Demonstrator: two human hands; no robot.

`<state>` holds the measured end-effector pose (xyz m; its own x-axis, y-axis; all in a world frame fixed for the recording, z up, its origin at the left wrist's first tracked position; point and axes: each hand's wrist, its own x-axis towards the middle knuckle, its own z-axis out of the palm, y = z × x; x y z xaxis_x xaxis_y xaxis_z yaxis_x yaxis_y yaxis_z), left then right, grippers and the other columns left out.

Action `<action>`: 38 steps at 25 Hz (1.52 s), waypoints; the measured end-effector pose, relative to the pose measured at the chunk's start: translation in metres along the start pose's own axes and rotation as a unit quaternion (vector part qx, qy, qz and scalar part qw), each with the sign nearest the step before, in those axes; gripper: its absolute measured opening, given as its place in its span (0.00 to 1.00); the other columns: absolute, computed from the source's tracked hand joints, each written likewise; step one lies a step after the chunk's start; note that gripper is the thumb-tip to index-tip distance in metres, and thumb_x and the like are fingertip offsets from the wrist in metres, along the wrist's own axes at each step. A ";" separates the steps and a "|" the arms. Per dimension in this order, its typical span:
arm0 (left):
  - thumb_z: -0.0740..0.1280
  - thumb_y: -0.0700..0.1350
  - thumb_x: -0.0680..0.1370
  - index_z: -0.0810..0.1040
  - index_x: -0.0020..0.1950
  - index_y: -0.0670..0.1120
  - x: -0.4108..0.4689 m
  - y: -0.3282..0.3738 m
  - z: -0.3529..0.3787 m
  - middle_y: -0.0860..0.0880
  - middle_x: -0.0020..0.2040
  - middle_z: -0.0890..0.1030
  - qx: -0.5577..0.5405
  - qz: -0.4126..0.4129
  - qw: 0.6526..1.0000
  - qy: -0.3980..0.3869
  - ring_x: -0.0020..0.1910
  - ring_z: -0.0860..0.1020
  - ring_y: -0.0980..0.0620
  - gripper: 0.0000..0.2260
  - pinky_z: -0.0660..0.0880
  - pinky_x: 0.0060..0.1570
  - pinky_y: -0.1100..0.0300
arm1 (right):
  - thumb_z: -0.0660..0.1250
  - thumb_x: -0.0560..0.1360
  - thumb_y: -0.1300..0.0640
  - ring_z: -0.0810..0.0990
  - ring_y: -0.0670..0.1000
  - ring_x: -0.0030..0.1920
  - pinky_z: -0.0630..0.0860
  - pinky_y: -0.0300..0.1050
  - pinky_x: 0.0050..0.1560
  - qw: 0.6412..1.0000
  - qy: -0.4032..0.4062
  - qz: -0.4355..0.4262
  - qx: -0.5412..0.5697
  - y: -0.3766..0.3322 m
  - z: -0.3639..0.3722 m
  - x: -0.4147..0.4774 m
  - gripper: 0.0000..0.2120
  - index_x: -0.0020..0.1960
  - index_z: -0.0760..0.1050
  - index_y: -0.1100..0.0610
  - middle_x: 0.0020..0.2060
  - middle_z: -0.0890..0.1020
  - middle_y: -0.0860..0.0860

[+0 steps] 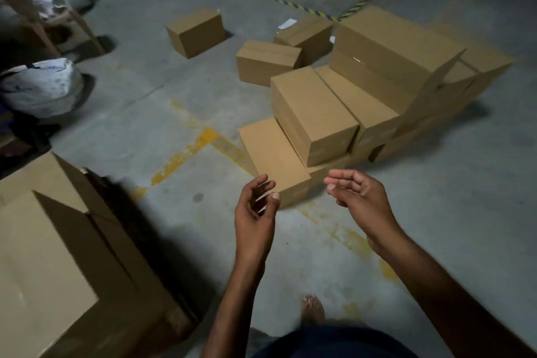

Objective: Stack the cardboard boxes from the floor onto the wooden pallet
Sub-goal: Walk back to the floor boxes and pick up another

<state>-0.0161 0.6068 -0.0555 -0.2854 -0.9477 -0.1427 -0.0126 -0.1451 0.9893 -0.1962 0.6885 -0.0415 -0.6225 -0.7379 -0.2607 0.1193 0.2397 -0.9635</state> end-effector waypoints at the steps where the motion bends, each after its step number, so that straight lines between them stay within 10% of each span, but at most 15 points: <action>1: 0.69 0.35 0.80 0.78 0.66 0.49 0.010 0.004 0.015 0.52 0.58 0.85 0.001 -0.001 1.000 -0.009 0.58 0.82 0.58 0.16 0.78 0.54 0.64 | 0.71 0.78 0.67 0.85 0.41 0.49 0.77 0.30 0.44 1.000 0.008 0.004 0.005 -0.004 -0.011 0.017 0.12 0.59 0.81 0.57 0.51 0.87 0.51; 21: 0.69 0.35 0.80 0.79 0.63 0.47 0.341 0.011 0.228 0.51 0.57 0.86 0.020 -0.071 0.994 -0.083 0.59 0.82 0.54 0.13 0.77 0.56 0.57 | 0.70 0.78 0.69 0.85 0.39 0.47 0.77 0.30 0.45 0.994 0.090 0.056 0.032 -0.055 -0.084 0.355 0.13 0.61 0.80 0.60 0.51 0.87 0.53; 38: 0.69 0.39 0.81 0.79 0.63 0.53 0.466 0.006 0.576 0.55 0.57 0.85 -0.003 -0.145 0.987 -0.065 0.57 0.82 0.58 0.13 0.77 0.58 0.59 | 0.73 0.76 0.67 0.83 0.43 0.54 0.79 0.44 0.61 0.978 0.107 -0.038 -0.173 -0.106 -0.366 0.672 0.15 0.55 0.80 0.48 0.52 0.85 0.44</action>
<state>-0.7008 0.3280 -0.0991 -0.3908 -0.8217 -0.4148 -0.1059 -0.4075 0.9071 -0.9103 0.3981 -0.0926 -0.7721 -0.6211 -0.1345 -0.1792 0.4158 -0.8916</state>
